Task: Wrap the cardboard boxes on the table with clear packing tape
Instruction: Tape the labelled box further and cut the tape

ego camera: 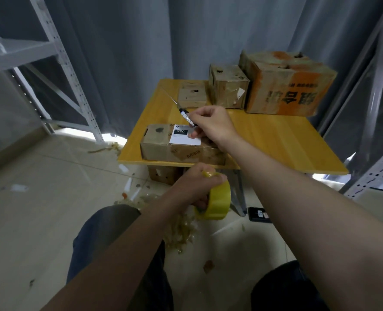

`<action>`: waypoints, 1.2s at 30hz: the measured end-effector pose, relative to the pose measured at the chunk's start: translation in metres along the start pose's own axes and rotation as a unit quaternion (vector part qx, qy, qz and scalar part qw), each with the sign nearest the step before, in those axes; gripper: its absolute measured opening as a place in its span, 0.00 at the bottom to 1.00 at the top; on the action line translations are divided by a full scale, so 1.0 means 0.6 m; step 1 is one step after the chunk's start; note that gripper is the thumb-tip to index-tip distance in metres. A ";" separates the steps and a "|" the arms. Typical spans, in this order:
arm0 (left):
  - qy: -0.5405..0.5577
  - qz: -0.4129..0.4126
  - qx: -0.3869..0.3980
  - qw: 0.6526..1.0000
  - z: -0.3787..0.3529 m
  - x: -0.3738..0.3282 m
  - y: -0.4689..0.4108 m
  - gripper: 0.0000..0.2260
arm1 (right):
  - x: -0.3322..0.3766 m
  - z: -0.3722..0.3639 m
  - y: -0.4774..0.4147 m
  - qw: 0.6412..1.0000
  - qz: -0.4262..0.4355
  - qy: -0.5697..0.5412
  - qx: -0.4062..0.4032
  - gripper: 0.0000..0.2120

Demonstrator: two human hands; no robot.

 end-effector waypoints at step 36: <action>0.094 0.062 -0.134 0.985 0.002 0.015 0.079 0.05 | -0.040 0.104 0.146 0.937 -0.149 0.190 0.253 0.20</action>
Point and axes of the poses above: each hand's wrist, its own y-axis away from the middle knuckle, its own z-axis out of the back of the hand, x = y × z, the point moved 9 cm from there along -y, towards the middle knuckle, and after that the axes turned 11 degrees about y, right-handed, at the moved point
